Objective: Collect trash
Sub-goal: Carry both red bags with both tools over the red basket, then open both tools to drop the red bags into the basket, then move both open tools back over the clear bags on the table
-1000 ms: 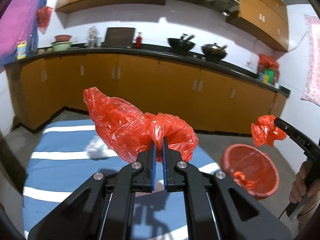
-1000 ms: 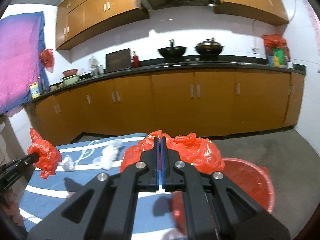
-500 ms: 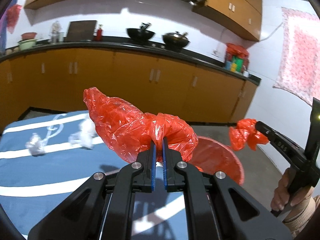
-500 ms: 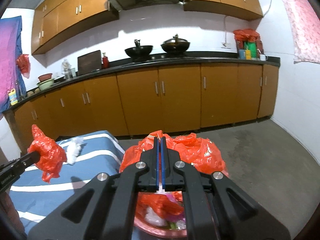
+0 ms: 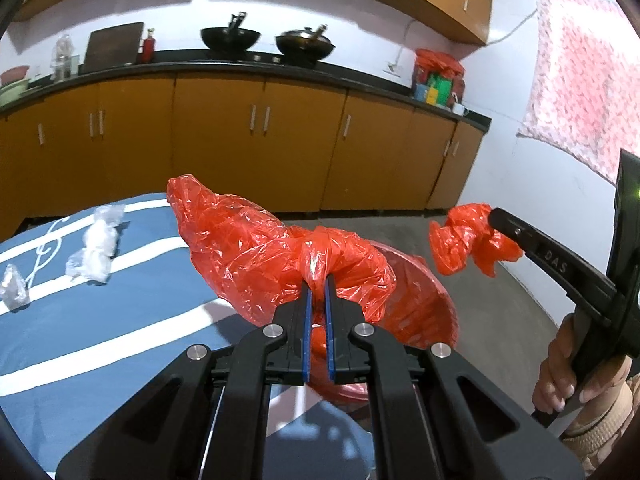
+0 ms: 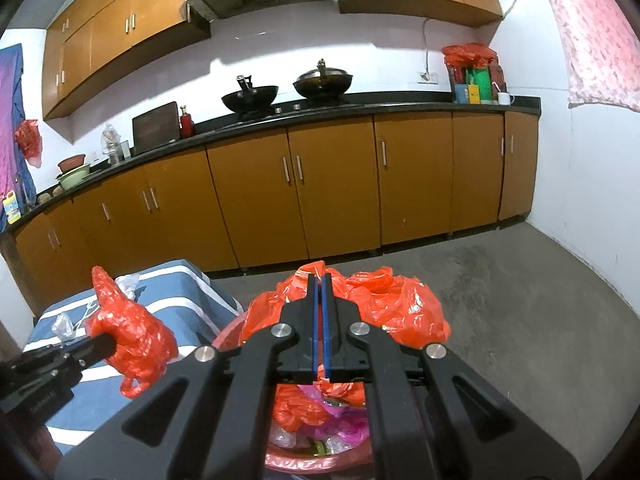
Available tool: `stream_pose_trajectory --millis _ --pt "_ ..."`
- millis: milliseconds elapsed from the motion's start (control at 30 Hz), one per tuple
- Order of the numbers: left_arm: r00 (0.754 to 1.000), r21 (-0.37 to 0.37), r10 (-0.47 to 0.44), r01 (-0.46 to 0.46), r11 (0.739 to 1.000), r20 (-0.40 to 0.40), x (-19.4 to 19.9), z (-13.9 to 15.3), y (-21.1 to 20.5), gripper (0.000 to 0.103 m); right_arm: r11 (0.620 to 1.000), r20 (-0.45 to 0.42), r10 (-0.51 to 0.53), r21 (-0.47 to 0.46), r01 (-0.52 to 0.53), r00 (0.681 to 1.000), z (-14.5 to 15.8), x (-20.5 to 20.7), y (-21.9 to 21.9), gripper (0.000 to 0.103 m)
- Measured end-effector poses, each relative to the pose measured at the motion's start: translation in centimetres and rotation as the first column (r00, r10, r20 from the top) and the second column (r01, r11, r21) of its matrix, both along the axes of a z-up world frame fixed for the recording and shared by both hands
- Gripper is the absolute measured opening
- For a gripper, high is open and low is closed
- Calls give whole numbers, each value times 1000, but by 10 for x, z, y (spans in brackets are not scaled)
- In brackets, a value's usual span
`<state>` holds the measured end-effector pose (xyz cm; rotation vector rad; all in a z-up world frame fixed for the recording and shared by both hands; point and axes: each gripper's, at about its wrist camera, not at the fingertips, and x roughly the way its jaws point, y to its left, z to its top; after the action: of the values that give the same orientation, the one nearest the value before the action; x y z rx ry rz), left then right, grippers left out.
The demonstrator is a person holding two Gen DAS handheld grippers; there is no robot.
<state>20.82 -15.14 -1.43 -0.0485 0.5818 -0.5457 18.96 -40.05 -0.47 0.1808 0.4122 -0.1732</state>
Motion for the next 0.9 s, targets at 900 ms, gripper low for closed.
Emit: stream_pose_trajectory --millis 900 --pt "995 68 89 -86 994 -36 29 -30 10 35 999 -3 6 37 -6 1000 -13 16 -18 32"
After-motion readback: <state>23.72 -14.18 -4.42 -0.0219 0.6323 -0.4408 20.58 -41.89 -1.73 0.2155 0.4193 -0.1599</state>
